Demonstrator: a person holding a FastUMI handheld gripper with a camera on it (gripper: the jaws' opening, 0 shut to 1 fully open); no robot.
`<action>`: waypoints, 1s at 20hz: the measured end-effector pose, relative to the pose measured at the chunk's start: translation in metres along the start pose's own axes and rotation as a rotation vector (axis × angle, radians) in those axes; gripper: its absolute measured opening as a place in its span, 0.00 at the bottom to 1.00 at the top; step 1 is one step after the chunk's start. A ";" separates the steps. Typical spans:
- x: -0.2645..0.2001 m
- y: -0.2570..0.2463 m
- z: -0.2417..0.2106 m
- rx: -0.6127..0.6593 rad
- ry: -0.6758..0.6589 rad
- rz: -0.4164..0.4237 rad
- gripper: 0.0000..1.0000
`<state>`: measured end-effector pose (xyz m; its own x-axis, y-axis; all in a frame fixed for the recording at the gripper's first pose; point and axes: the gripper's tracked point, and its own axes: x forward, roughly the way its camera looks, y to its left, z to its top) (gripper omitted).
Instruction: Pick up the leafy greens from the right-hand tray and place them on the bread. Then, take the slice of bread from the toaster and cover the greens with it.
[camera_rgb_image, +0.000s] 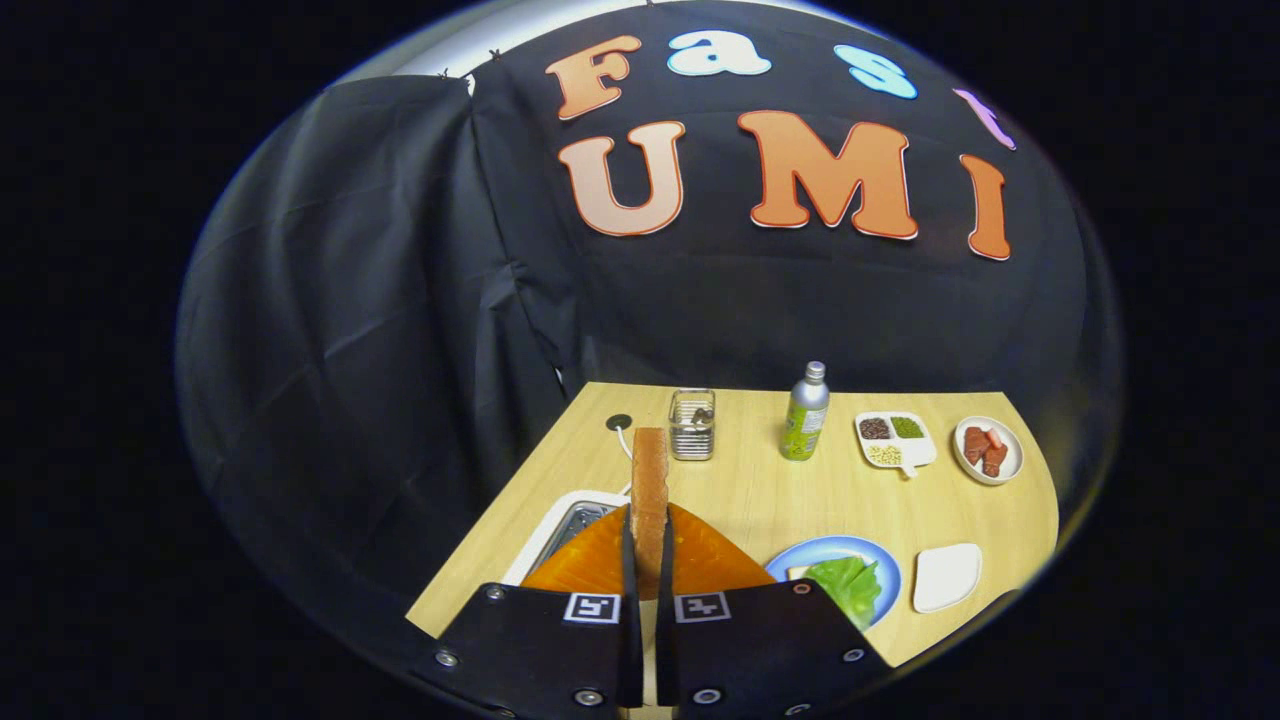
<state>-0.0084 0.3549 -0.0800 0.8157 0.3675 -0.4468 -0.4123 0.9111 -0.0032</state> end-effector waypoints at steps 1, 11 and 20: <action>0.000 -0.007 -0.003 0.008 0.005 -0.007 0.05; 0.002 -0.080 -0.051 0.002 0.061 -0.088 0.05; 0.023 -0.119 -0.110 0.024 0.145 -0.074 0.05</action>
<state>0.0149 0.2342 -0.1878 0.7759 0.2699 -0.5703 -0.3421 0.9395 -0.0208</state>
